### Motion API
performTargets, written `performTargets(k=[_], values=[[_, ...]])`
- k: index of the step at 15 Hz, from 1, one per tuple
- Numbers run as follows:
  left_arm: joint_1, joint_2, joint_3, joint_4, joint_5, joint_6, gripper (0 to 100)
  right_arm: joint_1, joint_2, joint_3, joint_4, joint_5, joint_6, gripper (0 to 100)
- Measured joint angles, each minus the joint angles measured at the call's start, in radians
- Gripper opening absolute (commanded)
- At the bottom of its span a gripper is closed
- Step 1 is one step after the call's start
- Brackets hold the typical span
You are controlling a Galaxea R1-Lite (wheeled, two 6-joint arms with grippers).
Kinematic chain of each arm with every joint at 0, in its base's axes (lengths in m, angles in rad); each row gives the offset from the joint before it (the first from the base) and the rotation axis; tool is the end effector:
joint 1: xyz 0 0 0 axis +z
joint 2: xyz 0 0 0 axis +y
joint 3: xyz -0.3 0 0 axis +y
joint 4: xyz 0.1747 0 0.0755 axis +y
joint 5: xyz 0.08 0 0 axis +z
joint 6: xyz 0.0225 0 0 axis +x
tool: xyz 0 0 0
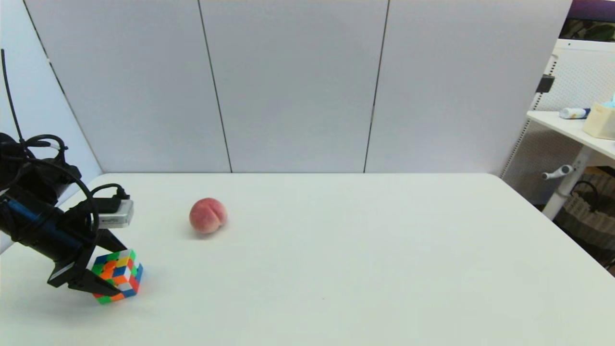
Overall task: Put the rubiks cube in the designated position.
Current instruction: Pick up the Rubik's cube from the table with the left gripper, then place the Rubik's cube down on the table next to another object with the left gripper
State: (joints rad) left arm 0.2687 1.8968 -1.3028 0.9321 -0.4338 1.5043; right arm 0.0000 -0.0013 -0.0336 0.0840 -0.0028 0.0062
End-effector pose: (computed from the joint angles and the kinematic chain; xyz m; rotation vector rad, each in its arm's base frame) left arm 0.2798 0.0672 0.1487 0.7126 0.9692 -1.0894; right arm -0.0257 -0.0001 0.0761 0.0061 0.0491 -0.0030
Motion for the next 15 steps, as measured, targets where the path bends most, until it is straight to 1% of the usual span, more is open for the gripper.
performTargets(k=[8,15], values=[[-0.002,0.036,0.005,-0.002,0.032,0.0,0,0.0,0.0,0.0,0.0,0.0,-0.001,100],[-0.019,-0.056,-0.016,0.006,0.024,-0.018,0,0.0,0.0,0.0,0.0,-0.001,0.0,100]])
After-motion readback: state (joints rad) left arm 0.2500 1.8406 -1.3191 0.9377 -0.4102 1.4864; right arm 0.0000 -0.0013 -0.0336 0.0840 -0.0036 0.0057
